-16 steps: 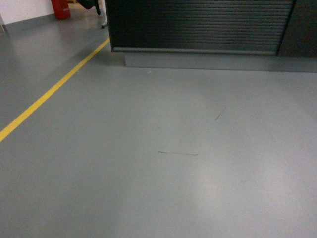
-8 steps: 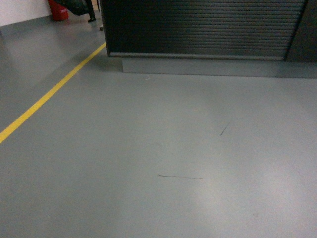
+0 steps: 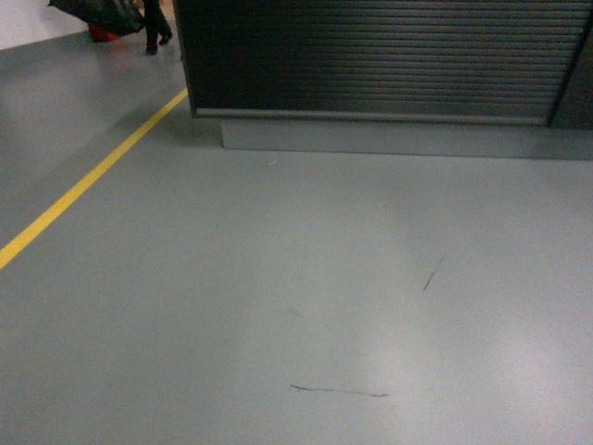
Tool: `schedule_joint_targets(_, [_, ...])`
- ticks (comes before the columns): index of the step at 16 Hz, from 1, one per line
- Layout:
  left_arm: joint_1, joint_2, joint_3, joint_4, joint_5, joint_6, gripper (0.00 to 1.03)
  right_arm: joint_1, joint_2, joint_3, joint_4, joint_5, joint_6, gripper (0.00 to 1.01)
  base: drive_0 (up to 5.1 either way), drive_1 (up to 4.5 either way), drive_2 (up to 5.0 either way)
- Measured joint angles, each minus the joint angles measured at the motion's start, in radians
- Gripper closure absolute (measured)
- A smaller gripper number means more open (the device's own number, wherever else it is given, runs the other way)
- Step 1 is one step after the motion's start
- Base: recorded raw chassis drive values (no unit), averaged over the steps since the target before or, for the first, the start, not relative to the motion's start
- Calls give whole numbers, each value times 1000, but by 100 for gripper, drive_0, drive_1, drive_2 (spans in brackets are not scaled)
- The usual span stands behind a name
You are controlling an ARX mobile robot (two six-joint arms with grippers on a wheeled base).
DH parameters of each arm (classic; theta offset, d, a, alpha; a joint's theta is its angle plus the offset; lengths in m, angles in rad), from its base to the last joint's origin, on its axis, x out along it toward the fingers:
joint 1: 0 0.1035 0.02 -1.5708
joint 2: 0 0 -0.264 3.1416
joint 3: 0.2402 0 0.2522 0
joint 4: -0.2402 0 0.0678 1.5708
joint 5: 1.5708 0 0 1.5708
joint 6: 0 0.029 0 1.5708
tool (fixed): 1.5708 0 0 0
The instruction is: Place dark red mango on scale at checkout
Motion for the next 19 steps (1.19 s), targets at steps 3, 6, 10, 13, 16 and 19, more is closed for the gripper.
schedule_joint_targets(3, [0, 0, 0, 0, 0, 0, 5, 0, 0, 0, 0, 0, 0, 3, 0, 376, -375])
schedule_joint_targets(6, [0, 0, 0, 0, 0, 0, 5, 0, 0, 0, -1, 0, 0, 3, -5, 371, -380])
schedule_joint_targets(10, [0, 0, 0, 0, 0, 0, 5, 0, 0, 0, 0, 0, 0, 3, -2, 374, -378])
schedule_joint_targets(13, [0, 0, 0, -2, 0, 0, 5, 0, 0, 0, -2, 0, 0, 3, -9, 369, -386])
schedule_joint_targets(16, [0, 0, 0, 1, 0, 0, 5, 0, 0, 0, -1, 0, 0, 3, -10, 367, -386])
schedule_joint_targets(19, [0, 0, 0, 1, 0, 0, 5, 0, 0, 0, -1, 0, 0, 3, -5, 373, -382])
